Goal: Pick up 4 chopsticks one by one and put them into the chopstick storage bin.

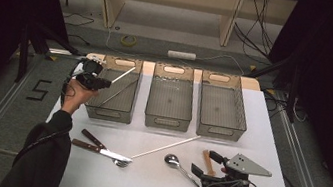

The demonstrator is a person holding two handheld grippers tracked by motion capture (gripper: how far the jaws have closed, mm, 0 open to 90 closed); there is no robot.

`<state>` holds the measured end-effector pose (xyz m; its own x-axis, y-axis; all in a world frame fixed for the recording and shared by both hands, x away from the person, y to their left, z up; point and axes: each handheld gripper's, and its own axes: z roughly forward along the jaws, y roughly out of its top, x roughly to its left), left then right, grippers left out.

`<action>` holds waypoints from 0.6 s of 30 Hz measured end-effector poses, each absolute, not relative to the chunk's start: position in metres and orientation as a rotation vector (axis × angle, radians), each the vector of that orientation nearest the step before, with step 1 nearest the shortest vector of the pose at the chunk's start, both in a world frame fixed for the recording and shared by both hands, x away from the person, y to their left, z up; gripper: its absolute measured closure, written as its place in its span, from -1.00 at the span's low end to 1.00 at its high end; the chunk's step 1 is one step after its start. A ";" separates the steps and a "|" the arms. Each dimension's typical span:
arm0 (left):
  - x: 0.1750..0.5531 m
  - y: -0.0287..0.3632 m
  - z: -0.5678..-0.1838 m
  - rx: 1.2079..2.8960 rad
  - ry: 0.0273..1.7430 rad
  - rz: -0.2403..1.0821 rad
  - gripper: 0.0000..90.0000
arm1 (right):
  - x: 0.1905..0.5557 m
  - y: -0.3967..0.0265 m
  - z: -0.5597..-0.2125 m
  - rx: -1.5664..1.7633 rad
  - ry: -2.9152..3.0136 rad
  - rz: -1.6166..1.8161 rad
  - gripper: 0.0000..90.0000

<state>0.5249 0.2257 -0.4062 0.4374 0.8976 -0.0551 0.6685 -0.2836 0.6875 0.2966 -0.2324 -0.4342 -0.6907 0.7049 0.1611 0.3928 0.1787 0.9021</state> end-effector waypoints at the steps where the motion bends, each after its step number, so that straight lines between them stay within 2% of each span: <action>1: 0.526 0.225 -0.407 2.051 1.311 0.458 0.88 | 0.297 -0.232 -0.434 1.047 2.167 1.516 -0.51; 18: 0.538 0.221 -0.422 2.056 1.324 0.435 0.85 | 0.296 -0.232 -0.434 1.045 2.171 1.519 -0.51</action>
<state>0.5379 0.2210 -0.4219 0.4364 0.8973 -0.0663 0.6833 -0.2826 0.6733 0.2964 -0.2320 -0.4344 -0.6940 0.7014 0.1627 0.3930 0.1797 0.9018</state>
